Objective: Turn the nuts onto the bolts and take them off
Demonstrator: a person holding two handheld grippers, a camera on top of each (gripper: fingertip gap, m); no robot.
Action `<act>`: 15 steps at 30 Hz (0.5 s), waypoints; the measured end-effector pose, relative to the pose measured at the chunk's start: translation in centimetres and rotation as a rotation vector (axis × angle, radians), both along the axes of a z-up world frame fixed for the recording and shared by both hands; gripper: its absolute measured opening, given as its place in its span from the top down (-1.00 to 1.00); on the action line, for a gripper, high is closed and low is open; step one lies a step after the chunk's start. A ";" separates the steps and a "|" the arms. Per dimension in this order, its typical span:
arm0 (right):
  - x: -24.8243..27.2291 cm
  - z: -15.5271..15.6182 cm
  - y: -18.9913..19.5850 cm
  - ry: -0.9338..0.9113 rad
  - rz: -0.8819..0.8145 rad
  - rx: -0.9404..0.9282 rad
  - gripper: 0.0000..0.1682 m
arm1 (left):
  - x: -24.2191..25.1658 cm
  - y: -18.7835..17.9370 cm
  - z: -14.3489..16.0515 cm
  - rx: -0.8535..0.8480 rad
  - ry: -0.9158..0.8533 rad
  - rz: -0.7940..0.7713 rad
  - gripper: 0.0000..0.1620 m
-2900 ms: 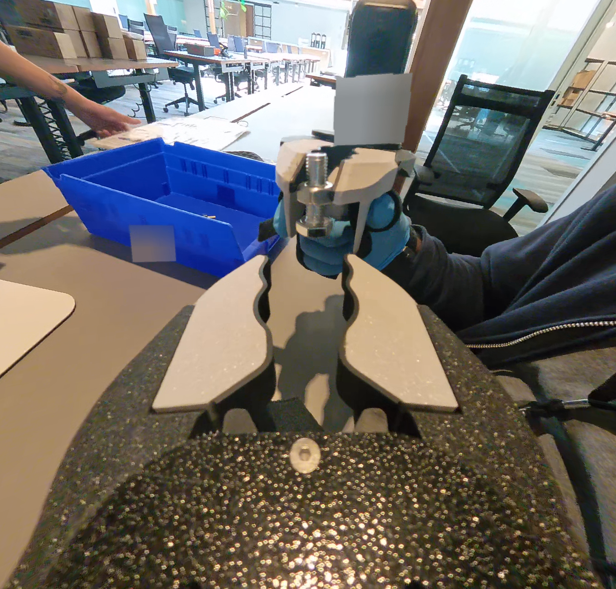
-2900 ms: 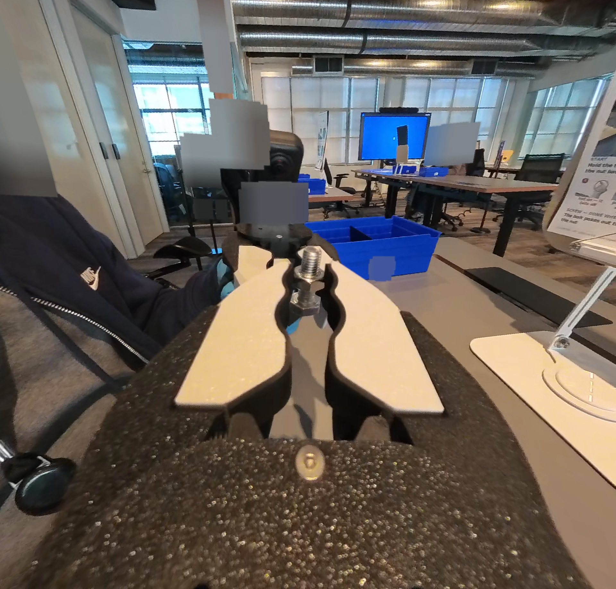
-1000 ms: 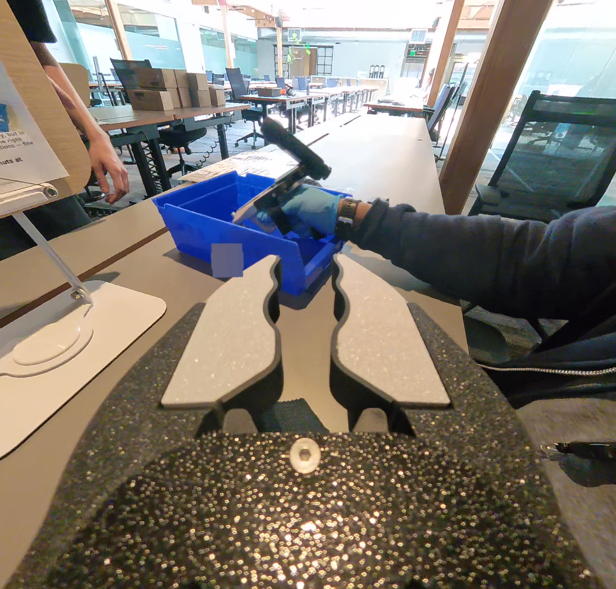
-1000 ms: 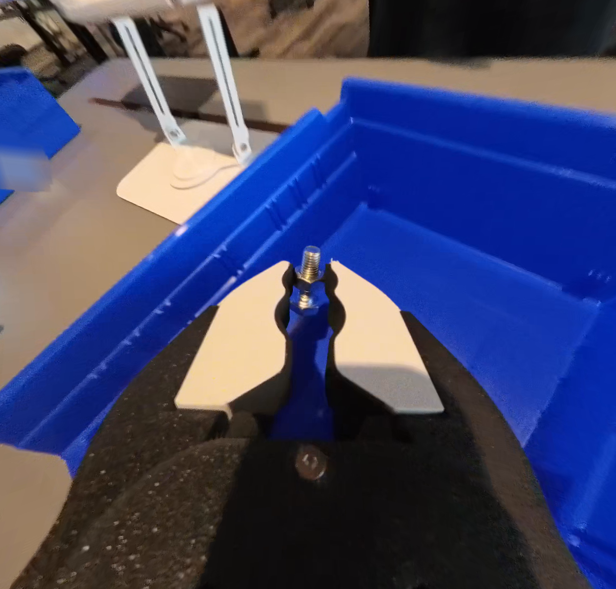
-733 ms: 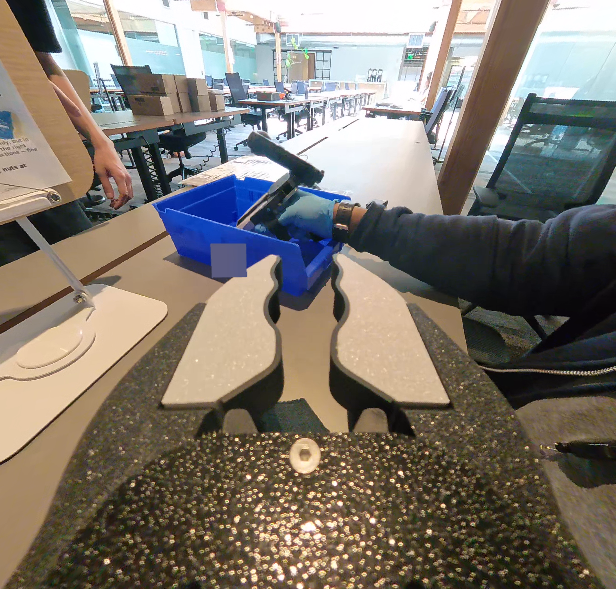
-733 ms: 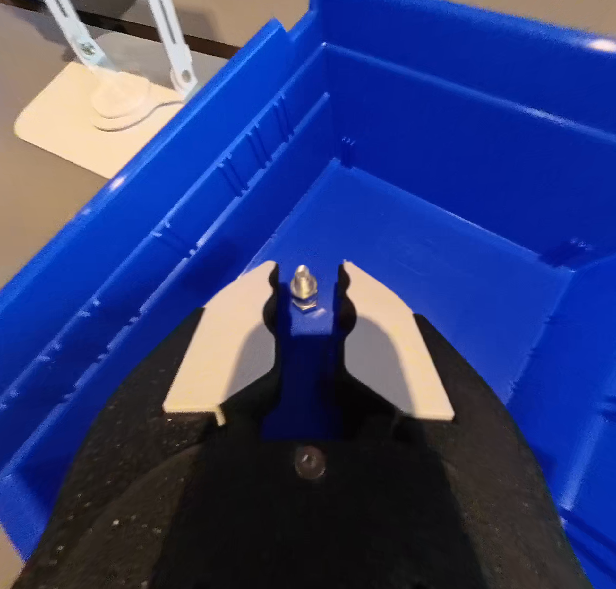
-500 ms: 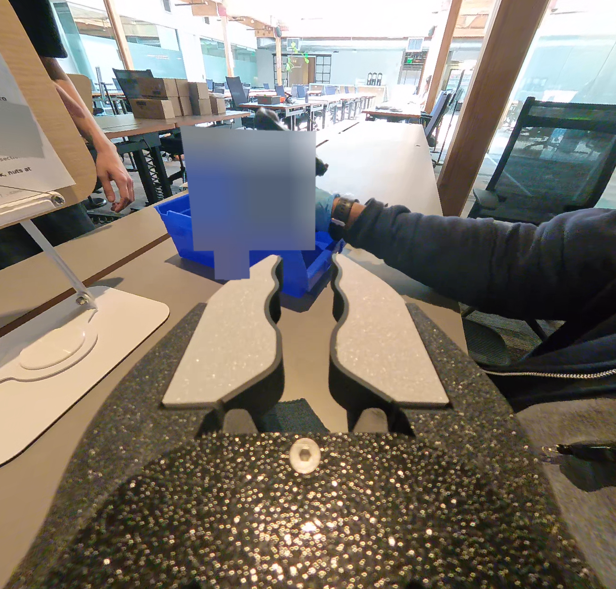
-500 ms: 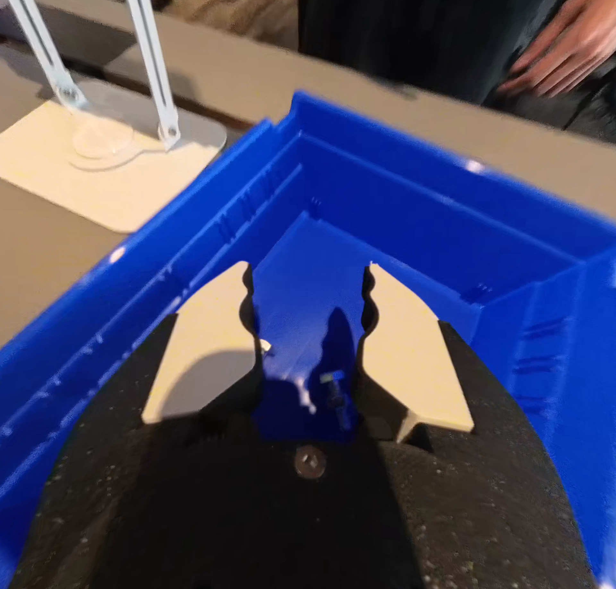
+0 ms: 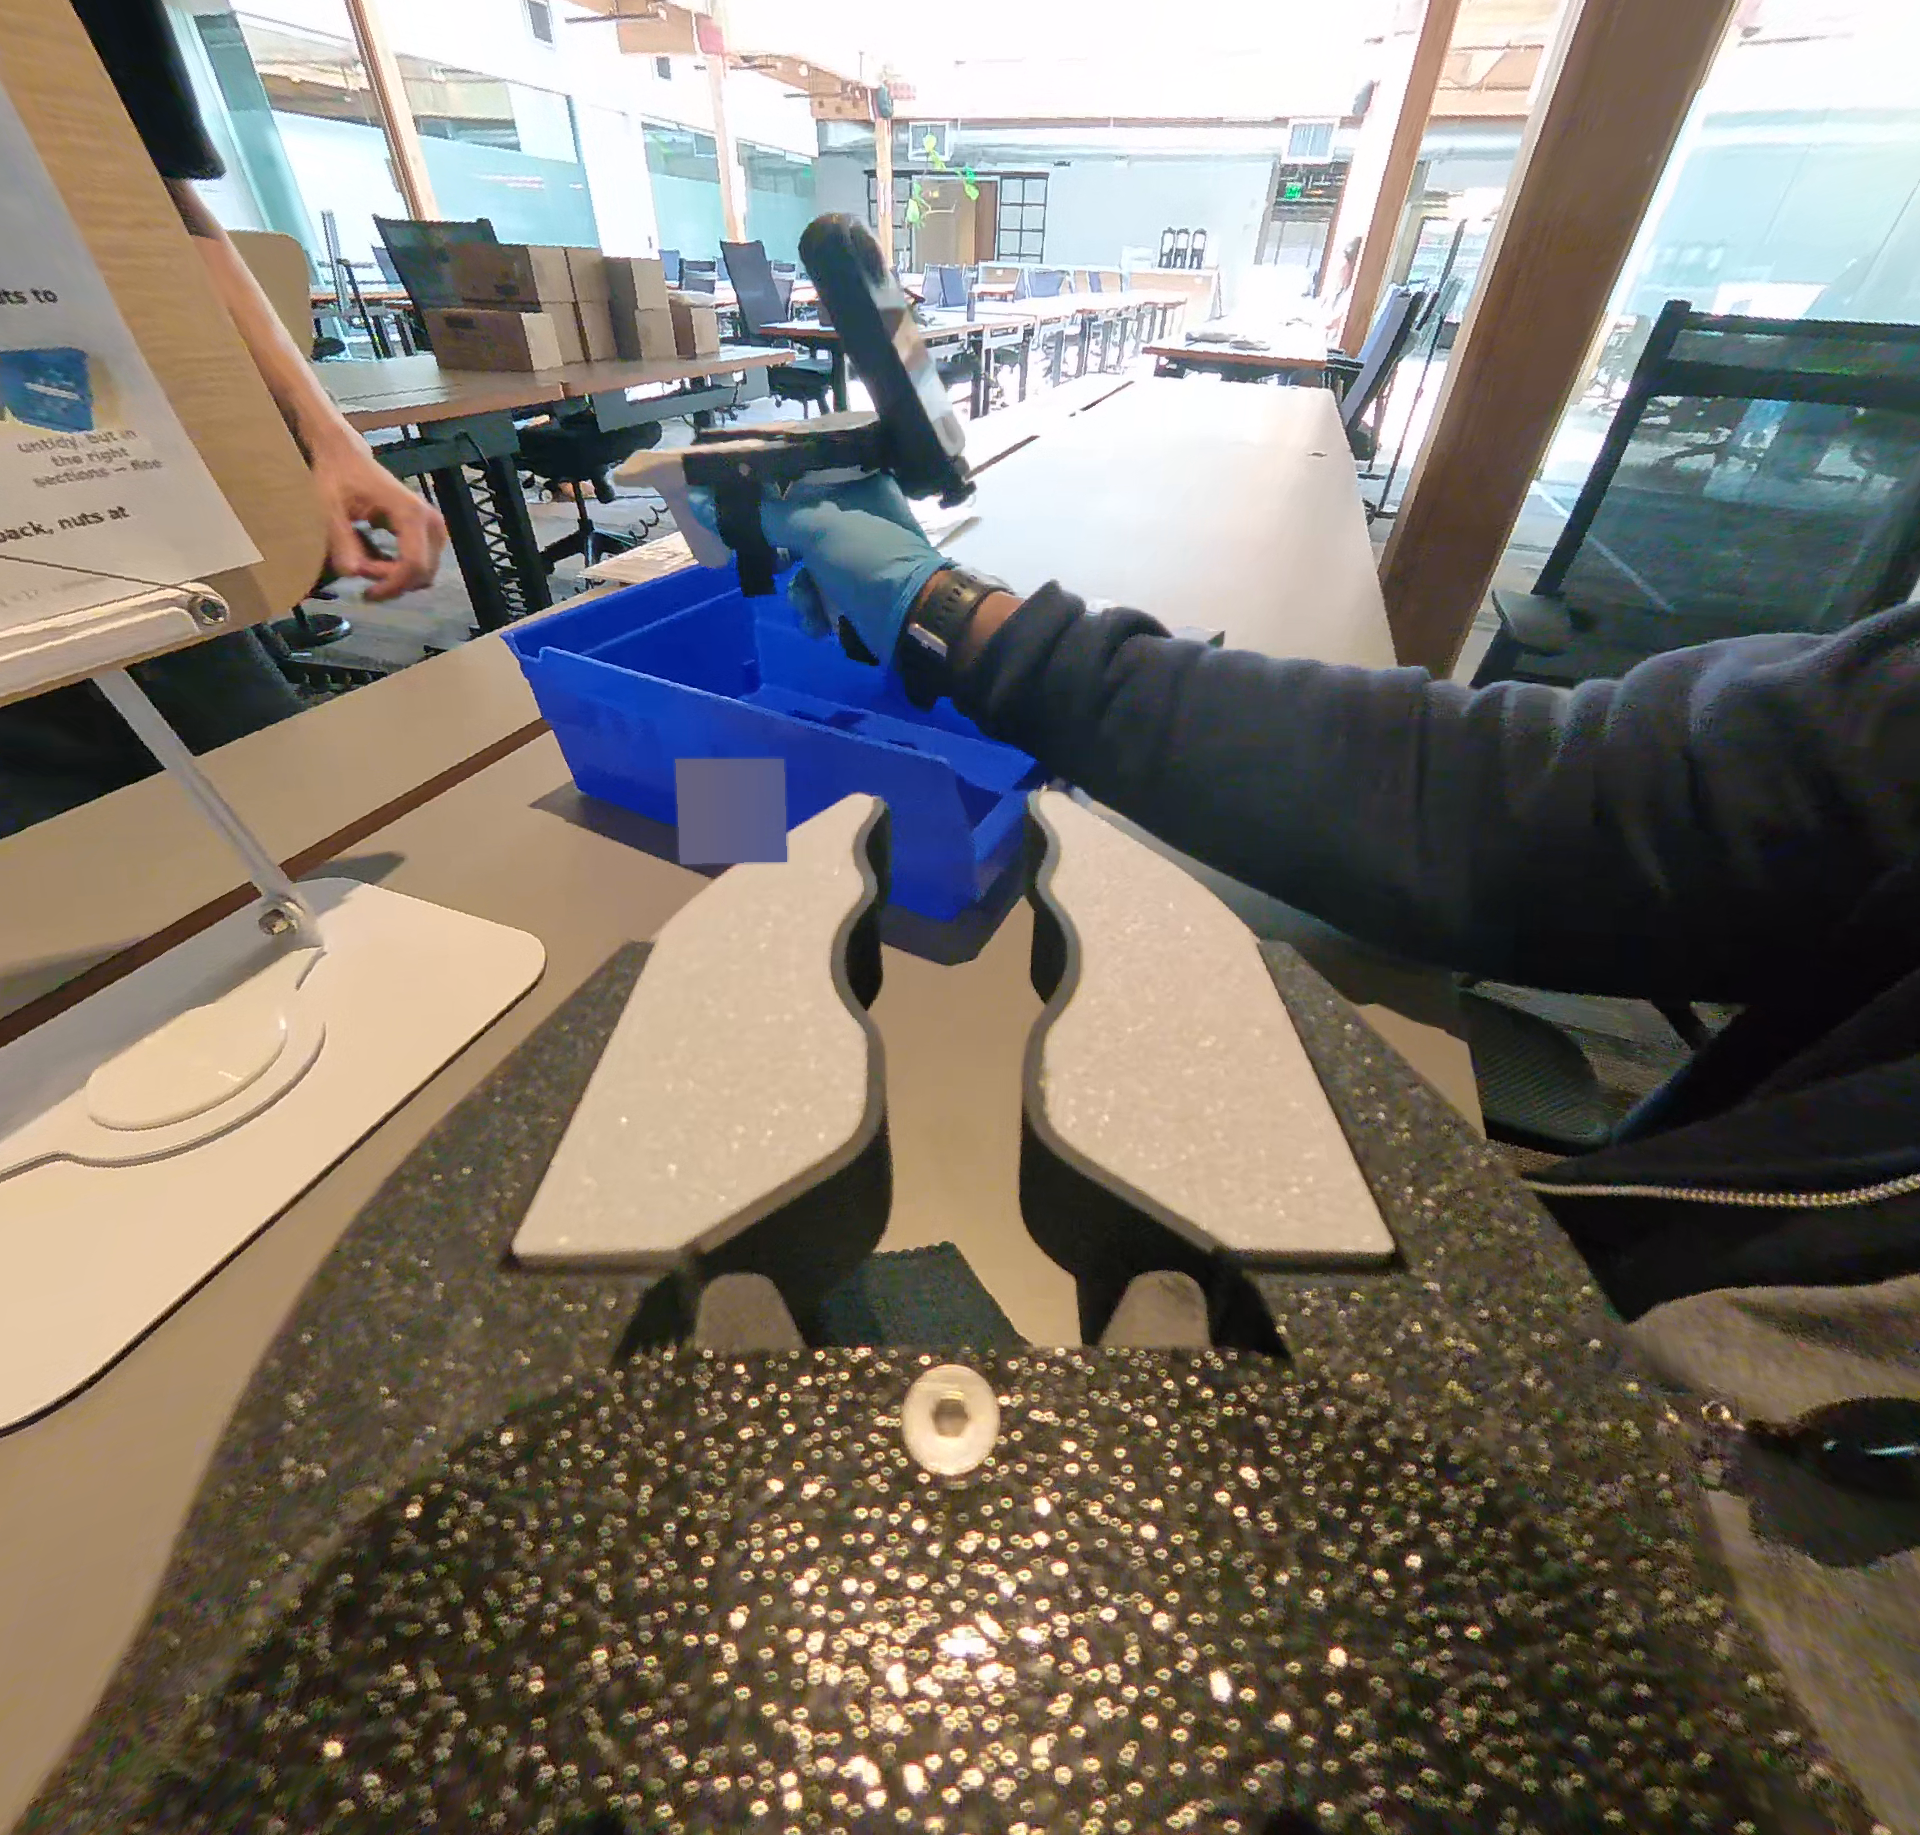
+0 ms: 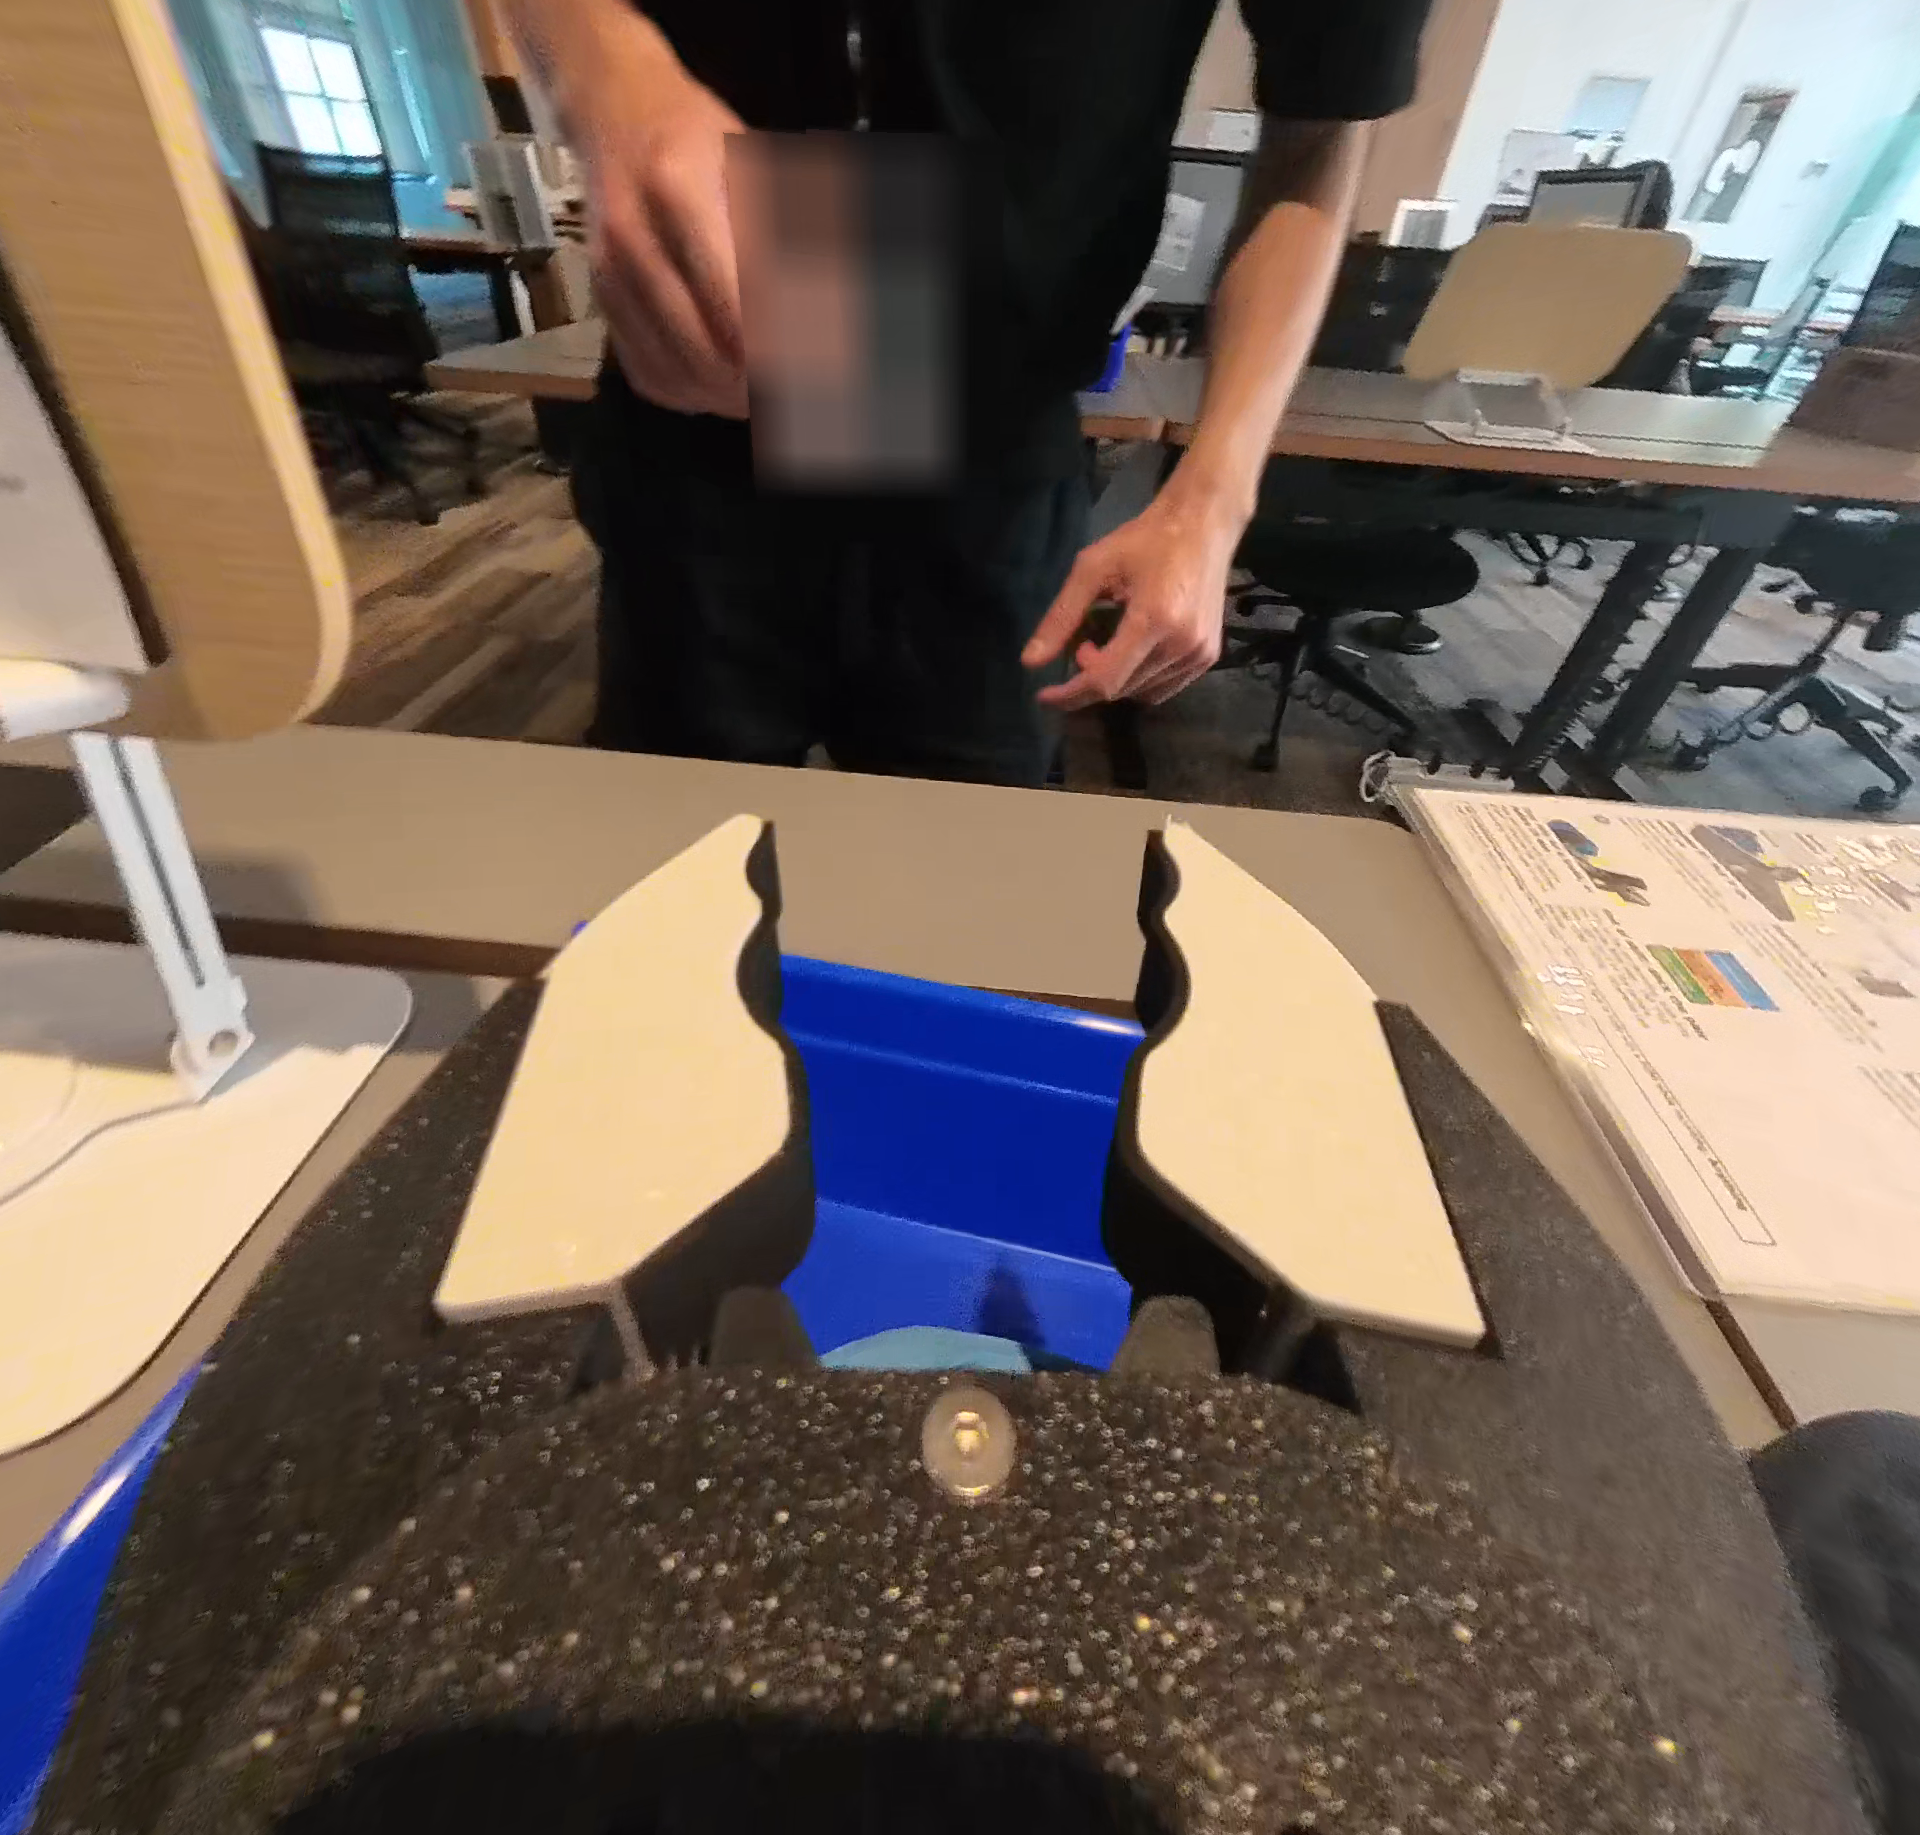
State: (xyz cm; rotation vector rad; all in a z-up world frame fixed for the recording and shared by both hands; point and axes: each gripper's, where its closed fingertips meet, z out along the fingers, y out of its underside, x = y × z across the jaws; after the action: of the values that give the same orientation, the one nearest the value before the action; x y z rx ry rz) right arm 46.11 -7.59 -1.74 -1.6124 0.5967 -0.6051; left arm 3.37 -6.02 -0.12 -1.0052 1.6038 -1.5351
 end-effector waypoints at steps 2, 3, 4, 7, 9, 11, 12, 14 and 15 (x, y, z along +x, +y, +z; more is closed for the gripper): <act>0.6 -0.2 -0.3 0.013 -0.044 0.009 0.21 | 0.0 0.1 0.0 0.004 -0.001 0.005 0.72; 0.8 -0.3 -0.5 0.019 -0.066 0.011 0.21 | 0.1 0.1 -0.1 0.006 0.001 0.007 0.72; 0.9 -0.3 -0.7 0.021 -0.079 0.016 0.21 | 0.1 0.1 -0.1 0.007 0.002 0.008 0.72; 1.1 -0.2 -1.0 0.018 -0.100 0.021 0.23 | 0.1 0.0 -0.2 0.009 0.005 0.004 0.72; 1.2 -0.2 -1.2 0.021 -0.102 0.018 0.23 | 0.1 -0.2 -0.3 0.011 0.006 0.002 0.72; 1.3 -0.1 -1.3 0.022 -0.103 0.024 0.23 | 0.1 -0.3 -0.4 0.014 0.007 -0.001 0.72; 1.3 0.0 -1.3 0.023 -0.103 0.026 0.23 | 0.1 -0.3 -0.4 0.015 0.008 -0.001 0.72; 1.3 0.1 -1.3 0.018 -0.104 0.027 0.22 | 0.2 -0.3 -0.4 0.015 0.008 0.000 0.72; 1.3 0.2 -1.4 0.013 -0.104 0.026 0.22 | 0.2 -0.3 -0.4 0.014 0.008 0.001 0.72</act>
State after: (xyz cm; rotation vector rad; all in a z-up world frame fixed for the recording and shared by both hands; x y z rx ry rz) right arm 47.39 -8.94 -1.54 -1.5688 0.6988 -0.6619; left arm 3.55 -6.32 -0.56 -1.0056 1.6168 -1.5191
